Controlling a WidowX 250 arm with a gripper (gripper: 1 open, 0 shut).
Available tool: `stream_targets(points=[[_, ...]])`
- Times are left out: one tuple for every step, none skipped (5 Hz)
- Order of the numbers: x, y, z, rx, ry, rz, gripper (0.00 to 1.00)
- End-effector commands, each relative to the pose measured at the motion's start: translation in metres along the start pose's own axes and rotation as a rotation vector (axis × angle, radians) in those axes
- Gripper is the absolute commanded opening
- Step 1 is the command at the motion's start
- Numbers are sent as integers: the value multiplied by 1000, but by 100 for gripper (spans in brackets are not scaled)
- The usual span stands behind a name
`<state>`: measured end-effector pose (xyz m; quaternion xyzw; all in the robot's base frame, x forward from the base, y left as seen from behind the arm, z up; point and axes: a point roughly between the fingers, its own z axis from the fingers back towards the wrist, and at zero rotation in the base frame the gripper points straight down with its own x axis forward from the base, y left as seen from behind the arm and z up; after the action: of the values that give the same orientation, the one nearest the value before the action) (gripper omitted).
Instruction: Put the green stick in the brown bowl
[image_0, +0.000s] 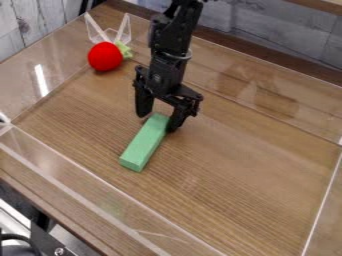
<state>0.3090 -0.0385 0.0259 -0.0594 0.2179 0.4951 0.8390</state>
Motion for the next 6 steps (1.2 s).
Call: stream_targets(points=[[-12,-1,1,-33,37,29,100],[-24,-5,4,-81,69,56,100],[-35,-15,11,-89,94,12,100],[-46,-25,17,-97,122,-31,100],[-47,-25,24,-164,153,24,100],[-49,-23,29,-237,188,78,100]])
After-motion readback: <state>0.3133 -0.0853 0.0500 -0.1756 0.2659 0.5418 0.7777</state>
